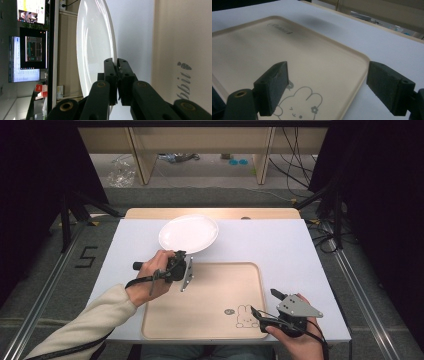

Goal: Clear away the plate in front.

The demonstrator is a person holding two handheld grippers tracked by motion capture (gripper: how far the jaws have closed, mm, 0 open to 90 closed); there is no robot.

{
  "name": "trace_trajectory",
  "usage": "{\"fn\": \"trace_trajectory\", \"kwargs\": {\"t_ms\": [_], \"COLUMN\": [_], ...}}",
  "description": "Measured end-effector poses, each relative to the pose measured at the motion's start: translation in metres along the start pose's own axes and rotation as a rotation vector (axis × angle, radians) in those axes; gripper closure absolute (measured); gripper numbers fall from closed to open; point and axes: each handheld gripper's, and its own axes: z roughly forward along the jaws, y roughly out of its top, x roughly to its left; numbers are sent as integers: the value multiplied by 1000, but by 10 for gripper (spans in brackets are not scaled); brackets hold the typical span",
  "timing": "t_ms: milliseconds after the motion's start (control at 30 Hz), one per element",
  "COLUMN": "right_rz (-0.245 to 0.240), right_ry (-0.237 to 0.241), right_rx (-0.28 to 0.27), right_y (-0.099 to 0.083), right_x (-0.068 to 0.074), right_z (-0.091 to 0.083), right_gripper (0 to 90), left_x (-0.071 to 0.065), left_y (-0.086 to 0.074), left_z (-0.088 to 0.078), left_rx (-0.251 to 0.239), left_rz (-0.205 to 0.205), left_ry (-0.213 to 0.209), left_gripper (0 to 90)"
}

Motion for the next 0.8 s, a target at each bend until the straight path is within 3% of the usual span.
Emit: {"fn": "trace_trajectory", "kwargs": {"t_ms": [800], "right_rz": [-8], "right_ry": [0], "right_rx": [4], "right_y": [0], "right_x": [0], "right_z": [0], "right_gripper": [190], "left_x": [-6], "left_y": [3], "left_z": [-17], "left_rx": [-17], "left_rz": [10], "left_ry": [1], "left_gripper": [870]}}
